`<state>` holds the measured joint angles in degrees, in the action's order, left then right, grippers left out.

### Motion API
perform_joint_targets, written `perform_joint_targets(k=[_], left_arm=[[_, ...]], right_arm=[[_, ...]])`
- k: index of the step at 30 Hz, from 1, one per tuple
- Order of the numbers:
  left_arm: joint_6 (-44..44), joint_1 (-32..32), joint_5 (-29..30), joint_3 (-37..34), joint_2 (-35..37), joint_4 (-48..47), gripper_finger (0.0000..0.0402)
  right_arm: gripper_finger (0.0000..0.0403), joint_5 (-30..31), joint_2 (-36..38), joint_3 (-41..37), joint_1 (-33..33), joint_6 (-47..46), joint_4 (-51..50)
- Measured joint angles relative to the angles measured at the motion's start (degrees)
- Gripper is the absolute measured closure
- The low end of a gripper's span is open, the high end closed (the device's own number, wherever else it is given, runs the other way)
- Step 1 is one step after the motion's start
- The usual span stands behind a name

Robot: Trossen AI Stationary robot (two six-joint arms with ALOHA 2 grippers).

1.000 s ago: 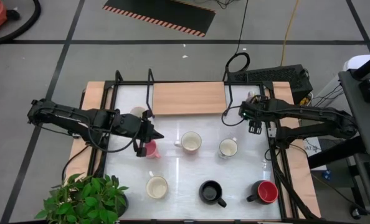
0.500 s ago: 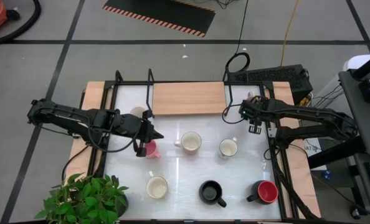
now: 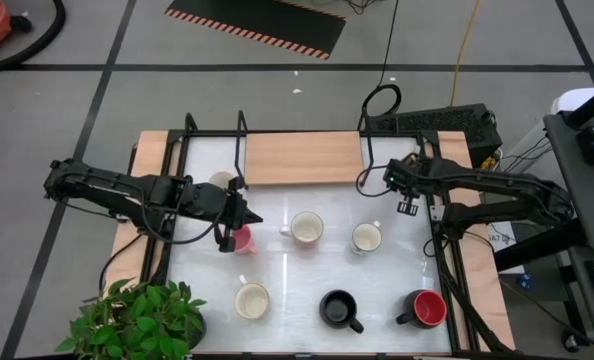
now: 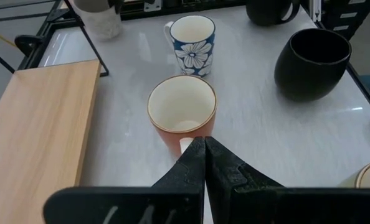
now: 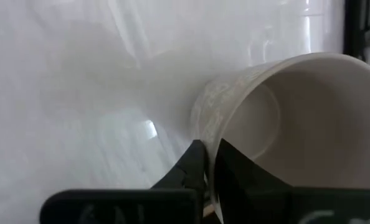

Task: Place coffee mugs
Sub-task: Put the gray mug on the shelf

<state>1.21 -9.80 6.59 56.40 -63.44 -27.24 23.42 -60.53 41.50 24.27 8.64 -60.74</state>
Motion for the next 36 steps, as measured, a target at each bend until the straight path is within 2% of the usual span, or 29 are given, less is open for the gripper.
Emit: perform_joint_targets(k=[4,8,18,21,36], left_arm=[[0.0,0.0,0.0,0.0,0.0,0.0,0.04],[0.0,0.0,0.02,0.0,0.0,0.02,0.04],[0.02,0.0,0.02,0.0,0.0,0.49,0.04],[0.02,0.0,0.02,0.0,0.0,0.52,0.04],[-0.25,0.0,0.0,0.0,0.0,0.5,0.04]], right_arm=[[0.0397,1.84,0.0,4.01,-0.08,-2.88,-2.99],[0.0398,6.13,0.0,9.54,-1.18,-4.89,-7.28],[0.0398,11.94,-2.66,26.75,-1.91,-3.18,-12.83],[0.0398,14.44,-5.6,32.71,-2.38,-1.33,-12.78],[0.0398,17.5,-26.89,62.58,-2.38,15.66,-12.91]])
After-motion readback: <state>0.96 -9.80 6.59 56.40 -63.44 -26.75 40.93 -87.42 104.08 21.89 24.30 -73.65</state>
